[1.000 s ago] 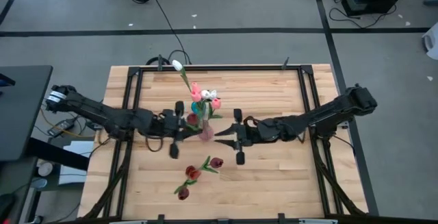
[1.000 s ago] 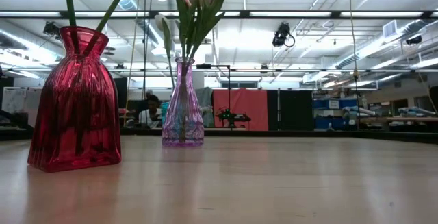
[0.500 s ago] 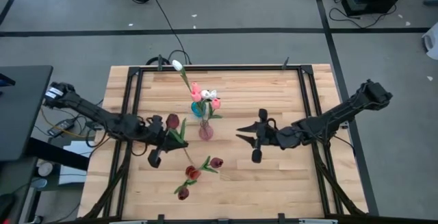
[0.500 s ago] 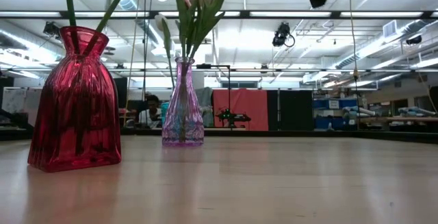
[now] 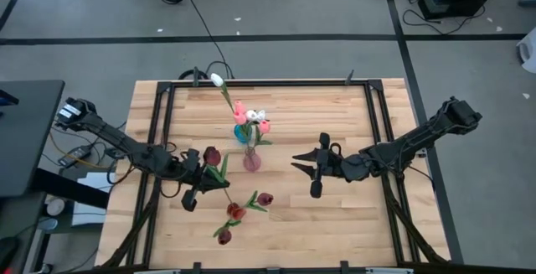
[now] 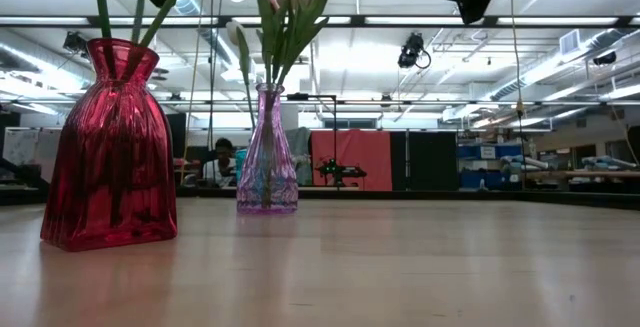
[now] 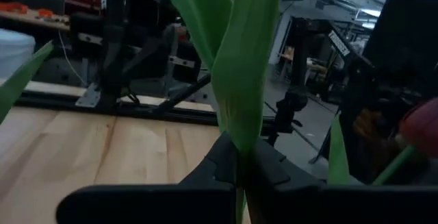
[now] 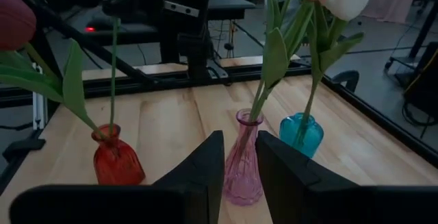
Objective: Sort flowers into vase by color
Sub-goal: Put the red tulip into the red vase
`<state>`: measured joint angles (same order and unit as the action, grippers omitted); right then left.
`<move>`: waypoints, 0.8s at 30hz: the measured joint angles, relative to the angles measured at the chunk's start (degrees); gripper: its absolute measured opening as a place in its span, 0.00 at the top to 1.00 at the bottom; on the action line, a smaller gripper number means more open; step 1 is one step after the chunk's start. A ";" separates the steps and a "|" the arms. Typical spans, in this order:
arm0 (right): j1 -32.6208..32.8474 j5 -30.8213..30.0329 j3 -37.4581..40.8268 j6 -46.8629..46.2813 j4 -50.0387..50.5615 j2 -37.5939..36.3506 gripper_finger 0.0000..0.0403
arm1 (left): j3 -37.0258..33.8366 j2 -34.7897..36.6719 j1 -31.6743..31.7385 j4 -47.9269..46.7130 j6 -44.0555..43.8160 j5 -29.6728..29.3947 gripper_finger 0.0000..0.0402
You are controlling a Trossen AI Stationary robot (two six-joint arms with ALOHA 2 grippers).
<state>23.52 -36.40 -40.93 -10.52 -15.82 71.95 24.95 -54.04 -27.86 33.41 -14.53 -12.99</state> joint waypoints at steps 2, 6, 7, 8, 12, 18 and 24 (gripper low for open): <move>-0.01 0.00 0.00 0.07 -0.02 -0.01 0.76 | 0.04 -1.10 -0.37 0.00 1.67 0.10 0.97; -0.03 -0.01 0.00 0.48 -0.04 -0.01 0.76 | 0.04 -5.08 -0.95 0.00 5.21 1.02 0.97; -0.12 0.00 0.00 0.50 -0.04 -0.01 0.76 | 0.04 -6.25 -1.08 0.04 5.69 1.11 0.97; -0.12 0.00 0.00 0.54 -0.02 -0.01 0.76 | 0.04 -7.38 -1.17 0.10 6.48 1.13 0.97; -0.17 0.00 0.00 0.61 -0.02 -0.01 0.76 | 0.04 -11.43 -1.19 0.09 8.44 1.28 0.96; -0.42 -0.04 0.00 0.63 -0.02 -0.01 0.76 | 0.17 -14.38 -1.22 0.53 12.05 2.43 0.90; -0.49 -0.20 0.00 0.61 0.00 -0.01 0.76 | 0.15 -14.92 -2.20 0.31 13.05 3.49 0.80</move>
<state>23.03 -36.60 -40.93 -9.91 -15.81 71.94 25.10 -68.96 -30.07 33.72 -1.48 -9.50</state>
